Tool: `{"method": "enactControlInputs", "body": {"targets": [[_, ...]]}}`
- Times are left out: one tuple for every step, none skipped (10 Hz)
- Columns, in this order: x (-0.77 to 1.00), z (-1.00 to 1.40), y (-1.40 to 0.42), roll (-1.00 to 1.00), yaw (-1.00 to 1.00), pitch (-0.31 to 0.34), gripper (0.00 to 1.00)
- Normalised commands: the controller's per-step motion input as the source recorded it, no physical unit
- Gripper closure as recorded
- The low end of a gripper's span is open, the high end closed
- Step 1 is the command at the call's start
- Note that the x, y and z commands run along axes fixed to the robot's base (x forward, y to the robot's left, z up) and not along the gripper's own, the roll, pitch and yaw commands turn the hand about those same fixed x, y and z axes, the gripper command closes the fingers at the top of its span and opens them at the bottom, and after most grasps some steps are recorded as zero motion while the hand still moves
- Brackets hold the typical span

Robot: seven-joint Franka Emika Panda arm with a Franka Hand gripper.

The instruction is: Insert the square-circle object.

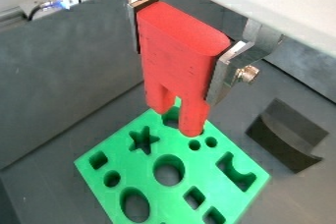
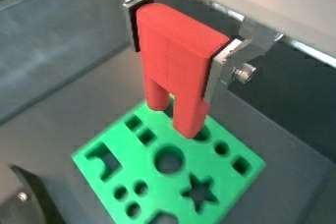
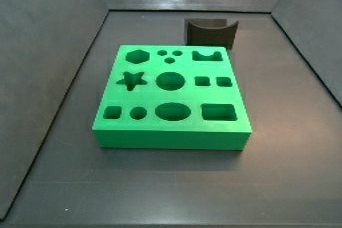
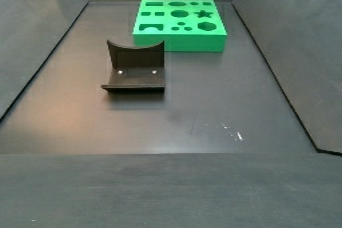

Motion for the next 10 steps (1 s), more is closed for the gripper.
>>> {"method": "enactControlInputs", "body": {"targets": [[-0.76,-1.0,-0.21,-0.03,-0.34,-0.086,1.0],[-0.76,-1.0,-0.23,-0.03,-0.35,-0.09,1.0],[-0.68,-1.0,-0.31,-0.02,-0.29,-0.08,1.0],[-0.61,-1.0,-0.51,0.0,-0.1,-0.051,1.0],[-0.56,-1.0,-0.7,0.0,0.0,-0.071,1.0],[-0.38,-0.89,-0.82,0.0,0.0,-0.144,1.0],[0.0,-0.91,-0.75,0.0,0.0,-0.157,1.0],[0.22,-0.8,-0.3,0.0,0.01,-0.117,1.0],[0.37,-0.64,-0.19,0.0,0.07,-0.044,1.0],[0.33,-0.53,-0.07,0.07,0.11,0.0,1.0]]}}
